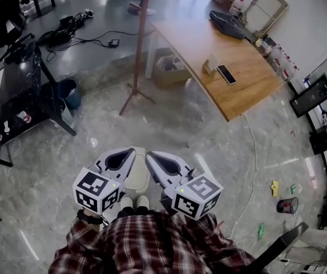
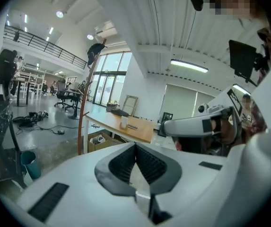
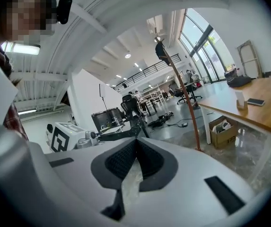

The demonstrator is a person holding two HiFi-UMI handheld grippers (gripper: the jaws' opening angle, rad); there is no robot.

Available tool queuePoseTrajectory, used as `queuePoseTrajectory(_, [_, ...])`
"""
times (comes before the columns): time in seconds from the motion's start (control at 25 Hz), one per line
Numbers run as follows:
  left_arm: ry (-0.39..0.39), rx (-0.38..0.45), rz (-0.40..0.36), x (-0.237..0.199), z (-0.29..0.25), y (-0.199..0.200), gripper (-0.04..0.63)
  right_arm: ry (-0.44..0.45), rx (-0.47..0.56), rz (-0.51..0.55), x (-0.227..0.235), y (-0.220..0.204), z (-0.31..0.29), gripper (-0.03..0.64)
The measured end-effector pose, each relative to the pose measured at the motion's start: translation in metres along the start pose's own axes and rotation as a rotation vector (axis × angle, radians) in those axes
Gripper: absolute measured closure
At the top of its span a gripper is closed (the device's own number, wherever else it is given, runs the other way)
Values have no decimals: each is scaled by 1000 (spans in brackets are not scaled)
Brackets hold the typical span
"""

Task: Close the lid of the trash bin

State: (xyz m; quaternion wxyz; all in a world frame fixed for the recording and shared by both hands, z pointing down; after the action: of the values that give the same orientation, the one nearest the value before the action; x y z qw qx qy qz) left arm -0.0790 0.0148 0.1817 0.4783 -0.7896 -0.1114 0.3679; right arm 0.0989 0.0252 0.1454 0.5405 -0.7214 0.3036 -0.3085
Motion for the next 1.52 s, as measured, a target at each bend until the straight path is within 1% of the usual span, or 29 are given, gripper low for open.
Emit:
queuePoseTrajectory(0.16, [-12,52,-29,17,10,14,584,-3,29,70,-2,16,5,604])
queuePoseTrajectory(0.32, [-12,107,-2,29,22,18,584,-21,44,111,-5,24,16,604])
queuePoseTrajectory(0.44, [-13,129,4,33,25,22,584,-17,58,125,-3,29,20,604])
queuePoseTrajectory(0.6, [-4,130,-6,38,27,23,584,-10,54,138,-2,32,22,604])
queuePoseTrajectory(0.8, [-3,110,-39,41,26,16,584,2,50,150,-5,28,23,604])
queuePoseTrajectory(1.0, [-10,118,-28,40,30,13,583,4,40,143,-9,22,23,604])
queuePoseTrajectory(1.16, [-2,106,-38,41,31,10,584,12,36,152,-10,20,24,604])
queuePoseTrajectory(1.52, [-10,99,-34,45,35,4,584,11,32,149,-16,15,27,604])
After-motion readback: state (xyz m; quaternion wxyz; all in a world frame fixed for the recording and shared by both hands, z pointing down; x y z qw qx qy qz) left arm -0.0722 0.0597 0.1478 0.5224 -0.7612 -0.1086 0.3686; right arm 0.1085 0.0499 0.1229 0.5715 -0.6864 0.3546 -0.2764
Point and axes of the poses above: the fingertips, and each gripper's own axes: z backward along the fingers, x to its right, y out of its top, the point moved 10 cm from there along z, backward along the fingers, and after that the axes turned 15 degrees about z, right-handed, at the moved point
